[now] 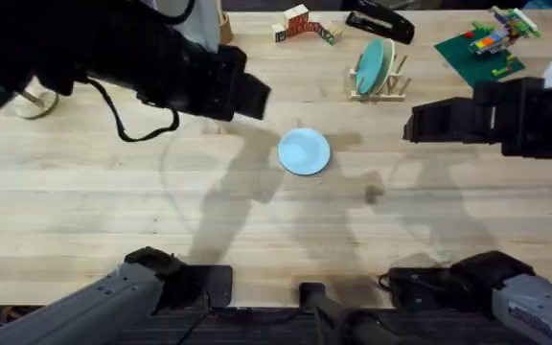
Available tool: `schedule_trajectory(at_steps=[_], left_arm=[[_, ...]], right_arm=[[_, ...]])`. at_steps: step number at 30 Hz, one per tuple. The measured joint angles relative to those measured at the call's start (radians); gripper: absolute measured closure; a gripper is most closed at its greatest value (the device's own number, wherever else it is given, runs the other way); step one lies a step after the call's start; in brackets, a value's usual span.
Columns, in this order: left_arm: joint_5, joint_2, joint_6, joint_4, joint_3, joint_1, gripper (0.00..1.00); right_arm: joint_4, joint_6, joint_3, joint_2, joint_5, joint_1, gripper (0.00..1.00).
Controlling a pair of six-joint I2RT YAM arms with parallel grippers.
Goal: Pick up the plates from the table one by one and place each into a slot on the dish rack.
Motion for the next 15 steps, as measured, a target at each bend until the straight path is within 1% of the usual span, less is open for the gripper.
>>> schedule_trajectory(at_steps=[1, 3, 5, 12, 15], left_arm=[[0.017, 0.0, 0.001, 0.007, -0.007, 0.007, 0.938], [0.058, 0.0, 0.002, 0.022, -0.028, 0.03, 0.955], [0.118, 0.0, 0.008, 0.05, -0.062, 0.063, 0.956], [0.383, 0.0, 0.052, 0.187, -0.223, 0.193, 0.957], [0.495, 0.0, 0.077, 0.26, -0.297, 0.227, 0.957]], right_arm=[[0.0, 0.0, 0.0, 0.005, -0.001, 0.0, 0.005], [0.0, 0.0, 0.0, 0.014, -0.002, 0.0, 0.005], [0.0, 0.0, 0.0, 0.017, -0.002, 0.0, 0.005], [0.001, 0.0, 0.0, 0.017, -0.002, 0.0, 0.005], [0.001, 0.0, 0.0, 0.017, -0.002, 0.0, 0.005]])
